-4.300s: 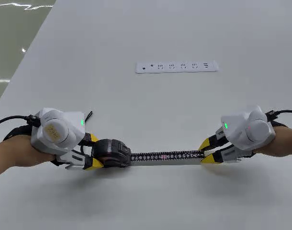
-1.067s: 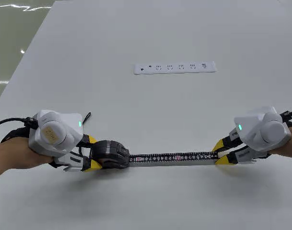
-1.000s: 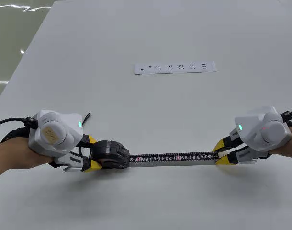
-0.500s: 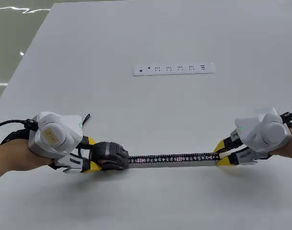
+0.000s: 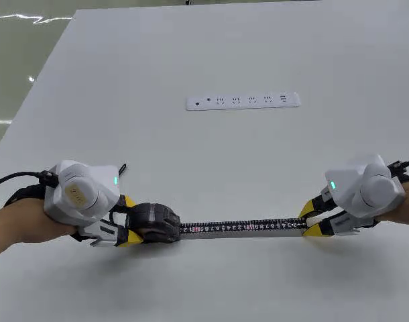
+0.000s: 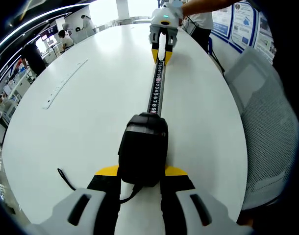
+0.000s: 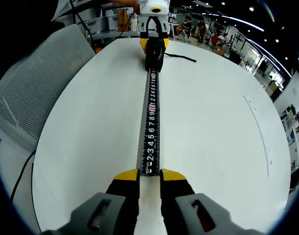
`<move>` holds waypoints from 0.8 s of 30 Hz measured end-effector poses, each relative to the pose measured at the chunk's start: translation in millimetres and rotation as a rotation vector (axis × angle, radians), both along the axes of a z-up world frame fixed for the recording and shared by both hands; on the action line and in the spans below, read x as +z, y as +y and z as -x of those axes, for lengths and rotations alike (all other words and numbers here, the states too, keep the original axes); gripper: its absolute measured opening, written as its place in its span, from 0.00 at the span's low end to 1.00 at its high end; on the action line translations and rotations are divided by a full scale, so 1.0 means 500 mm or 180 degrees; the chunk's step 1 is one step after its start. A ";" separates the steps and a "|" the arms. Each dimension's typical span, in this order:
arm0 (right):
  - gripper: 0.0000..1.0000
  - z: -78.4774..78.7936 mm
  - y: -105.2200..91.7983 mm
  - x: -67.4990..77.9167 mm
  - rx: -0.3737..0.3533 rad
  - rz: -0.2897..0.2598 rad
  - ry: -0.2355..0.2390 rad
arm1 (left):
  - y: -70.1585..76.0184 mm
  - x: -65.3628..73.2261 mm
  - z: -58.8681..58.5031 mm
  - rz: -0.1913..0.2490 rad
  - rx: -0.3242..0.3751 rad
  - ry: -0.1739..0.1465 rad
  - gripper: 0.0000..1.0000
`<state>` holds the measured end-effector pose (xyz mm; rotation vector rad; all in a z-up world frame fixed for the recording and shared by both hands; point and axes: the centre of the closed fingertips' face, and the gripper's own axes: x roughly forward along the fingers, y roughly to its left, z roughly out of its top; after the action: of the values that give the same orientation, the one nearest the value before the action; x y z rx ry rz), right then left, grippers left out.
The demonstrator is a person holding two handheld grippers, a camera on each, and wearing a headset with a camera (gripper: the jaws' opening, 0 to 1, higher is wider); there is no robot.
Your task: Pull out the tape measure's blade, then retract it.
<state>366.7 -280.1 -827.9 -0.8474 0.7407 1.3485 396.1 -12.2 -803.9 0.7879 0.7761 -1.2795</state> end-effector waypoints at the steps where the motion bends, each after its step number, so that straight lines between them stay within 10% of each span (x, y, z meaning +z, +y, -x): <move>1: 0.16 -0.001 0.000 0.000 0.0028 0.0010 -0.0024 | 0.000 0.000 0.000 -0.0014 0.0015 0.0023 0.26; 9: 0.22 -0.013 -0.009 -0.004 -0.0124 0.0005 -0.0079 | 0.019 -0.010 0.007 -0.0183 -0.0052 0.0048 0.36; 24: 0.31 0.007 -0.043 0.024 -0.0549 0.0048 -0.0205 | 0.049 0.023 0.031 -0.0054 0.0254 0.0013 0.44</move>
<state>363.0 -301.8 -816.0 -0.8160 0.7571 1.1585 380.4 12.1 -792.6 0.7608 0.8148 -1.2051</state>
